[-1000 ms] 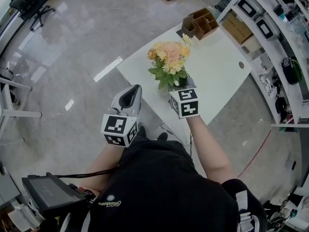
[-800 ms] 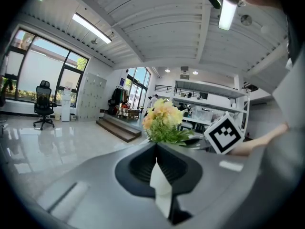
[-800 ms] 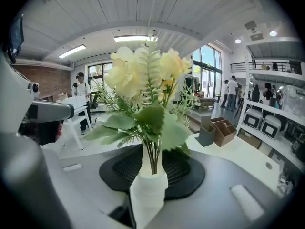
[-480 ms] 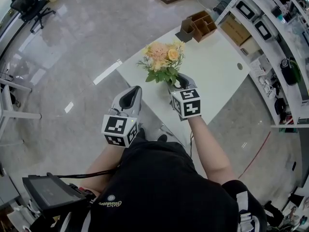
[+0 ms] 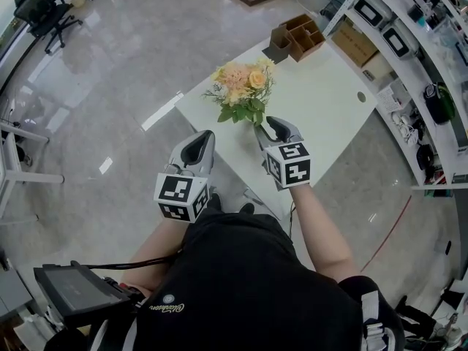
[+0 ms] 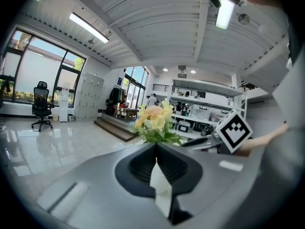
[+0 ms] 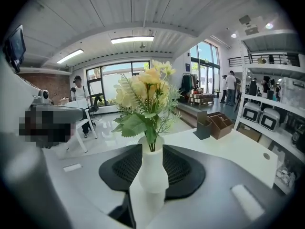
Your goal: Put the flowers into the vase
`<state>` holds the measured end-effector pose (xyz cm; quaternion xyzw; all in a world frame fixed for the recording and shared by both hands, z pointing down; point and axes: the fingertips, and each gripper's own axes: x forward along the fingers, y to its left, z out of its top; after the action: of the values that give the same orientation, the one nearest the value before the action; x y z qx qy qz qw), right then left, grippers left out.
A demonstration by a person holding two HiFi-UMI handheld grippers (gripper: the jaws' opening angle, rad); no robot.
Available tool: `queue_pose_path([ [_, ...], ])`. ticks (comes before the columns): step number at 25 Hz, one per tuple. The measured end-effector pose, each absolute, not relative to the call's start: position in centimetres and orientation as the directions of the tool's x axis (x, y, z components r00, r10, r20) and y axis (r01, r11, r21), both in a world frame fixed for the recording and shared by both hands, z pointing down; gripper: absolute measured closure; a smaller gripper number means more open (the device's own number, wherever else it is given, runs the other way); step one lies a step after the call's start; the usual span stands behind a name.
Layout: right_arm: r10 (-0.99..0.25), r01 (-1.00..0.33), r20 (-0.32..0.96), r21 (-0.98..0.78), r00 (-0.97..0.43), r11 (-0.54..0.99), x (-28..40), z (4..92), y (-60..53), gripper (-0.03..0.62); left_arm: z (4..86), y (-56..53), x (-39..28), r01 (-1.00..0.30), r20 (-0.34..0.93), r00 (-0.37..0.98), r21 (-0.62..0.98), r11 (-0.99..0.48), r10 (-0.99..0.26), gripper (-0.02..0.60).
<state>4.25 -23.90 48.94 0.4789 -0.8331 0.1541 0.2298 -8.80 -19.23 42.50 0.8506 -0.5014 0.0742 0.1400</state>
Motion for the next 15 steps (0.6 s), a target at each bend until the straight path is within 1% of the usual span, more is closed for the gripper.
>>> queue_pose_path([
  [2,-0.738,-0.874,0.515,-0.049,-0.436,0.483,4.7,48.6,-23.1,0.463,42.3,-19.2,-8.6,-0.871,0.266,0.49,0.161,-0.464,-0.83,0.575],
  [3,-0.75,-0.879,0.499,-0.052,-0.435,0.475,4.9,48.2,-22.7,0.477,42.2,-19.2,-8.4,-0.87,0.265,0.493,0.159,-0.467,-0.829,0.575],
  [5,-0.782,-0.888,0.451,-0.057,-0.431,0.456,5.2,47.0,-21.9,0.532,42.0,-19.2,-8.1,-0.868,0.263,0.497,0.157,-0.472,-0.827,0.575],
  [8,-0.829,-0.899,0.361,-0.075,-0.427,0.431,5.4,44.9,-20.8,0.581,41.7,-19.1,-7.5,-0.863,0.258,0.505,0.153,-0.481,-0.824,0.575],
  [12,-0.869,-0.905,0.252,-0.099,-0.425,0.414,5.9,42.3,-20.1,0.592,41.2,-19.2,-6.8,-0.856,0.25,0.516,0.153,-0.493,-0.819,0.575],
  [15,-0.885,-0.912,0.221,-0.113,-0.411,0.395,6.3,41.7,-20.1,0.593,41.0,-19.3,-6.5,-0.854,0.246,0.52,0.151,-0.497,-0.818,0.575],
])
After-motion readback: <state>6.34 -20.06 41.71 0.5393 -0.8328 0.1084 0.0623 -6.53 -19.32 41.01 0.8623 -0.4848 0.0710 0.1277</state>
